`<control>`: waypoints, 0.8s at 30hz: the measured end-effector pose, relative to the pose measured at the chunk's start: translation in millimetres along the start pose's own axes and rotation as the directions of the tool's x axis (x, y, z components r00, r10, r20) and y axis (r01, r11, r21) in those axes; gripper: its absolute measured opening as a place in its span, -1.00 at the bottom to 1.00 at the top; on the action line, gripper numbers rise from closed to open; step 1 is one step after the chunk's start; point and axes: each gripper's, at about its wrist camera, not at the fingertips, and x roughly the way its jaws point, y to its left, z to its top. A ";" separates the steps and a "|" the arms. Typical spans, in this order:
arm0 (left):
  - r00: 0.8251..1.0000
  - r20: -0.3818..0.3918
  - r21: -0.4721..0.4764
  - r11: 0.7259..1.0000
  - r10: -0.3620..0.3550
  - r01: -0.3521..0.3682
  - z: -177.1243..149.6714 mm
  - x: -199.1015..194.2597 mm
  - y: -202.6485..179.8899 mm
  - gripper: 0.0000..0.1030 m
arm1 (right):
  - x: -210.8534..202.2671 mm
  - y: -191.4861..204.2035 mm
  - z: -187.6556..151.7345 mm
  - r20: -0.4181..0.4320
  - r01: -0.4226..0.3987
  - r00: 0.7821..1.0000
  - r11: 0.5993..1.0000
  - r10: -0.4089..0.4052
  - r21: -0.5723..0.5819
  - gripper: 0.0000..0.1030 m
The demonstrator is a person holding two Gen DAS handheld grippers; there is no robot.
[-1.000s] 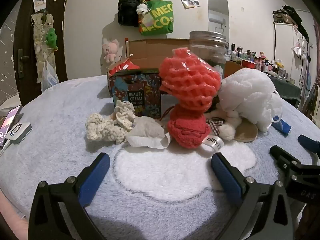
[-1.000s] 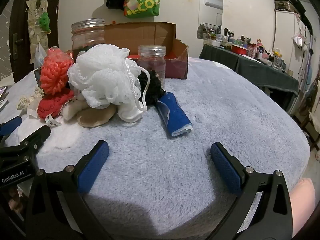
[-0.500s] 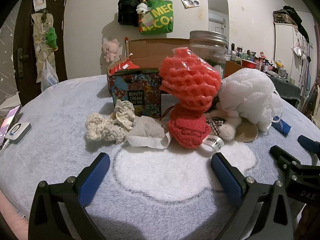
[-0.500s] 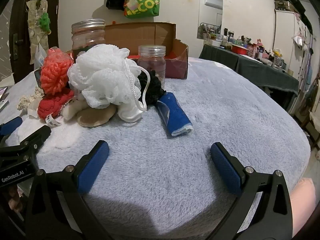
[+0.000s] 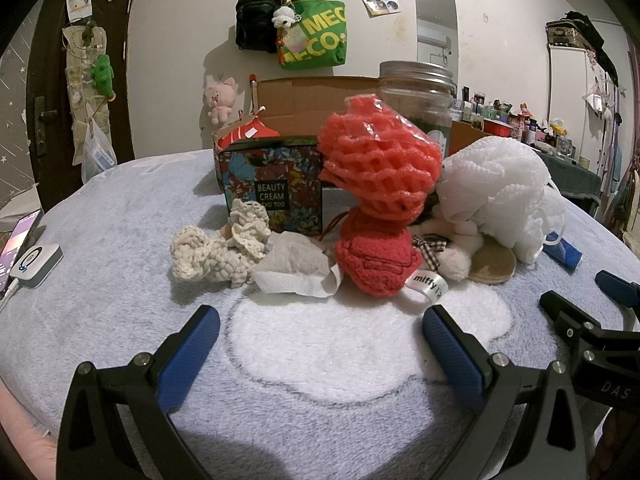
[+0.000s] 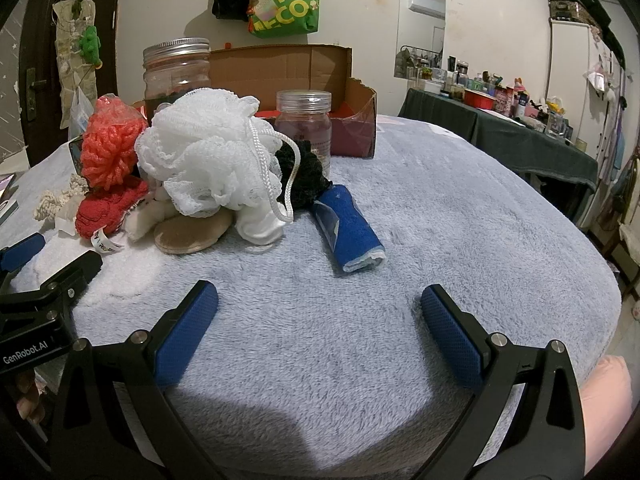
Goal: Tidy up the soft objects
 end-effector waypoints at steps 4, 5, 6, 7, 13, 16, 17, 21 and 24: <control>1.000 -0.001 0.000 1.000 0.000 0.000 0.1 0.1 0.1 1.00 | -0.4 0.6 0.1 0.000 0.000 1.000 1.000 0.000 0.000 1.00; 1.000 -0.001 0.000 1.000 -0.001 0.001 0.0 0.0 0.1 1.00 | -0.5 0.7 0.1 0.000 0.000 1.000 1.000 0.000 0.000 1.00; 1.000 -0.001 0.000 1.000 0.000 0.000 0.0 0.0 0.0 1.00 | -0.6 0.8 0.1 0.000 0.000 1.000 1.000 0.000 0.000 1.00; 1.000 0.000 0.000 1.000 0.000 0.000 -0.1 -0.1 -0.1 1.00 | -0.7 1.0 0.1 0.000 0.000 1.000 1.000 0.000 0.000 1.00; 1.000 -0.001 -0.001 1.000 0.000 0.000 0.0 0.0 0.1 1.00 | -1.2 1.2 0.0 0.001 0.000 1.000 1.000 0.000 0.001 1.00; 1.000 -0.001 -0.001 1.000 -0.001 0.001 0.0 0.1 0.1 1.00 | -1.4 1.1 -0.1 0.001 0.000 1.000 1.000 0.000 0.001 1.00; 1.000 0.000 -0.001 1.000 0.000 0.000 0.0 0.0 0.0 1.00 | -1.6 1.0 -0.2 0.001 0.000 1.000 1.000 0.000 0.001 1.00; 1.000 -0.001 -0.001 1.000 -0.001 0.001 0.0 0.1 0.1 1.00 | -1.8 0.9 -0.3 0.001 -0.001 1.000 1.000 0.001 0.001 1.00; 1.000 -0.001 -0.001 1.000 0.000 0.000 0.0 0.0 0.1 1.00 | -1.7 1.1 -0.2 0.001 0.000 1.000 1.000 0.000 0.001 1.00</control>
